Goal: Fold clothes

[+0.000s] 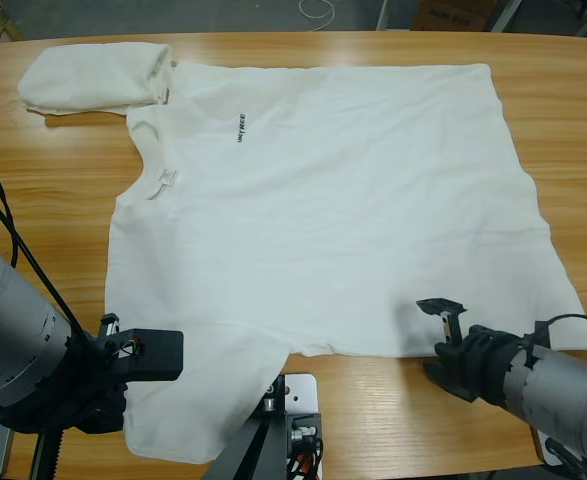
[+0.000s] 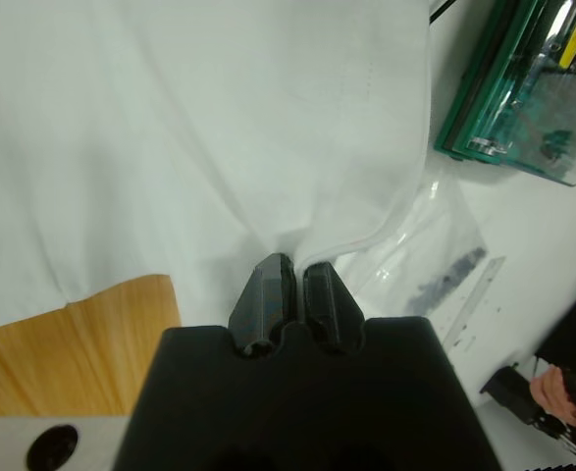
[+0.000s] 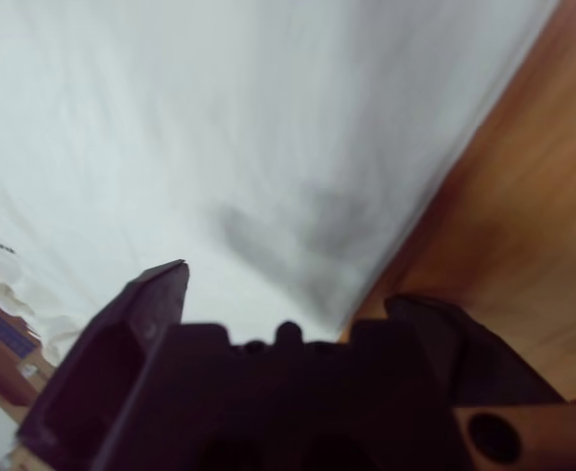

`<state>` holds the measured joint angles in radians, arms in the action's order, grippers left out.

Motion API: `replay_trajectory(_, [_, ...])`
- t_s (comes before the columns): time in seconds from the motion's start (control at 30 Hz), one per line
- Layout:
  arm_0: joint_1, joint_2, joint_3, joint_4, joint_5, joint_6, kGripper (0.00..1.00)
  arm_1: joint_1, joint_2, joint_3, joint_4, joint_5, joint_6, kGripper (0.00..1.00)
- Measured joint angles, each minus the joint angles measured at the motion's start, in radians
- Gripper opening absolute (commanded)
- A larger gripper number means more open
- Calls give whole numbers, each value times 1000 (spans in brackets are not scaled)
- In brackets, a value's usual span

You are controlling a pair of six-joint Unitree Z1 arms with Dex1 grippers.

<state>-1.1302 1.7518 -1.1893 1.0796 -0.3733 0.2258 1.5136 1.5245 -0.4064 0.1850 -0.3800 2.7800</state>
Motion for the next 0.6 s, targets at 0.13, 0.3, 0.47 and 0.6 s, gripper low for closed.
replay_trajectory(0.13, [0,0,0,0,0,0,0,-66,0,18,-43,12,-44,724])
replay_trajectory(0.3, [1,0,0,0,3,0,0,-91,11,22,-62,11,-116,729])
replay_trajectory(0.47, [1,0,0,0,6,0,0,-104,14,22,-75,2,-195,486])
replay_trajectory(0.6, [1,0,0,0,6,0,0,-157,11,18,-80,19,-295,111])
